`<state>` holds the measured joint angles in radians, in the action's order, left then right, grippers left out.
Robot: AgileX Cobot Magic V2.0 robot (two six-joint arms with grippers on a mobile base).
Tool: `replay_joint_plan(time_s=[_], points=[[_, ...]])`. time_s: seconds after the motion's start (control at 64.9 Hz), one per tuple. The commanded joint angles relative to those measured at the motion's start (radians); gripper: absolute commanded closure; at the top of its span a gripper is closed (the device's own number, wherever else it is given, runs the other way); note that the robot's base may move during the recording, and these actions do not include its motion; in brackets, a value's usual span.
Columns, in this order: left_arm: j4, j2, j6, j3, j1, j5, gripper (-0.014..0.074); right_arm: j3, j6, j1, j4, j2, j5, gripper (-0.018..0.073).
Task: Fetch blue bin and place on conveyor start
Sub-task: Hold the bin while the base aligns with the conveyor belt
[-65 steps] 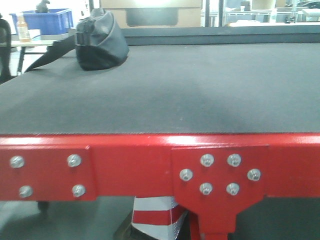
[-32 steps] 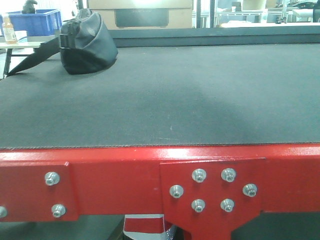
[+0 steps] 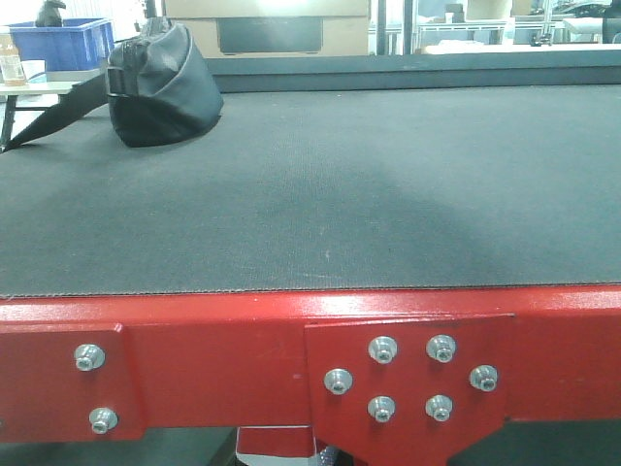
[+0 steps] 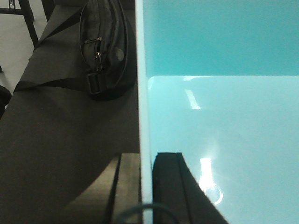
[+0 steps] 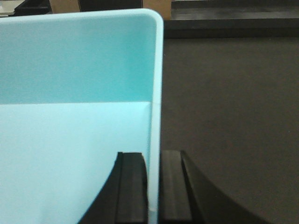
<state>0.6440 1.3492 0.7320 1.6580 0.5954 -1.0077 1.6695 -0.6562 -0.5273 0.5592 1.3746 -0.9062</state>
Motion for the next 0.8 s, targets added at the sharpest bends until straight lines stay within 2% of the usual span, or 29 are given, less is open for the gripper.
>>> replay_joint_plan(time_s=[0.0, 0.57, 0.786], points=[[0.017, -0.006, -0.007, 0.009, 0.009, 0.038, 0.0708, 0.014, 0.004, -0.003, 0.01, -0.01, 0.044, 0.0721], [0.017, -0.006, -0.007, 0.009, 0.009, 0.038, 0.0708, 0.014, 0.004, -0.003, 0.01, -0.01, 0.052, 0.0721], [-0.007, 0.023, -0.007, 0.009, 0.003, 0.036, 0.0708, 0.009, 0.004, -0.003, 0.004, 0.007, -0.047, 0.0721]])
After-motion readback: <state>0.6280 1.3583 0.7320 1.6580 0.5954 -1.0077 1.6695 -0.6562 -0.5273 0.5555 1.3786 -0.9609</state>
